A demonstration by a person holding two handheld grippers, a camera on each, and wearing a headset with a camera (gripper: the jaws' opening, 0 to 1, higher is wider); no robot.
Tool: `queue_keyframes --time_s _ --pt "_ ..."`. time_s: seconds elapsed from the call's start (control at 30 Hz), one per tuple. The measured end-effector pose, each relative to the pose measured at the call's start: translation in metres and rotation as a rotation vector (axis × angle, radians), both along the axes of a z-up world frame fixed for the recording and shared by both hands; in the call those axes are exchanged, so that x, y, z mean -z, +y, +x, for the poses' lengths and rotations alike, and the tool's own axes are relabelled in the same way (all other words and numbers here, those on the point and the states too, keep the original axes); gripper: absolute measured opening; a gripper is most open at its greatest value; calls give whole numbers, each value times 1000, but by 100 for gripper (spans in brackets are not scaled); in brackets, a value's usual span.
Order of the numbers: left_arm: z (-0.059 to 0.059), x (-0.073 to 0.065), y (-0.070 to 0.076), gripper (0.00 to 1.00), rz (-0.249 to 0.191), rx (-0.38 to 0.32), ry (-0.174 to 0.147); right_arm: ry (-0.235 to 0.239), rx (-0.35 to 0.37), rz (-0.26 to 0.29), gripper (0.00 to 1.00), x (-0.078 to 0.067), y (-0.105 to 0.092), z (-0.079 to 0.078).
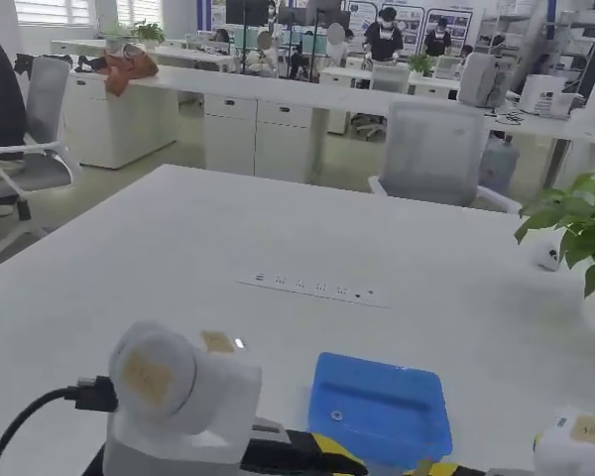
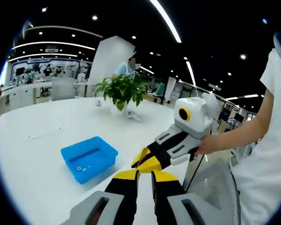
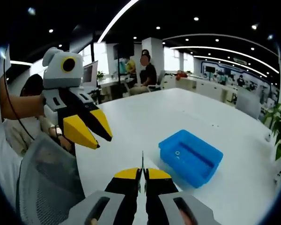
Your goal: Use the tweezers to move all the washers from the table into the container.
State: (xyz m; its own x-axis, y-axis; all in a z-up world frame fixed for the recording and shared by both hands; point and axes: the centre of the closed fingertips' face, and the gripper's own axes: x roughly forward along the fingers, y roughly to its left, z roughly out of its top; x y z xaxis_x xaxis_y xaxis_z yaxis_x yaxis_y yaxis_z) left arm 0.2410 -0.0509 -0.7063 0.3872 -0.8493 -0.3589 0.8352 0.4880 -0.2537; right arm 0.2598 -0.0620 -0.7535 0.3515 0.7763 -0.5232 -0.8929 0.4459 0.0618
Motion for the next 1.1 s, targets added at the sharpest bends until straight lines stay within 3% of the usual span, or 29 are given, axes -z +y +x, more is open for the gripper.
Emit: queue_keyframes --time_s 0.07,0.23,0.3,0.37,0.47,0.6,0.73,0.8,0.87,0.93,1.0,1.1 --pt "-1 1 -2 10 12 30 -8 -5 -35 -14 1 2 2 -6" --pt "-7 2 -7 9 32 114 -30 36 -152 -33 1 6 8 -26" --pt "-15 4 -12 9 39 173 -34 40 -192 -51 1 9 11 -32" --pt "-14 6 -15 10 44 180 -42 45 -240 -82 1 14 12 -38" --pt "-18 9 -19 10 48 219 -36 5 -283 -155 1 22 12 -41" --pt "-19 18 -20 7 98 253 -48 -8 -307 -187 1 26 12 -44" --pt "-24 22 -24 5 118 303 -46 -11 -319 -196 1 27 11 -44" --pt "-24 29 -24 4 163 321 -54 -14 -325 -205 1 29 10 -44" --pt "-24 29 -26 0 163 331 -49 -18 -333 -217 1 31 9 -44" --pt "-23 29 -27 0 174 339 -63 -27 -333 -236 1 34 7 -42" --pt "-20 33 -27 0 219 354 -100 -32 -329 -256 1 37 4 -38" --pt "-17 38 -28 0 238 353 -101 -48 -320 -289 1 40 -1 -32"
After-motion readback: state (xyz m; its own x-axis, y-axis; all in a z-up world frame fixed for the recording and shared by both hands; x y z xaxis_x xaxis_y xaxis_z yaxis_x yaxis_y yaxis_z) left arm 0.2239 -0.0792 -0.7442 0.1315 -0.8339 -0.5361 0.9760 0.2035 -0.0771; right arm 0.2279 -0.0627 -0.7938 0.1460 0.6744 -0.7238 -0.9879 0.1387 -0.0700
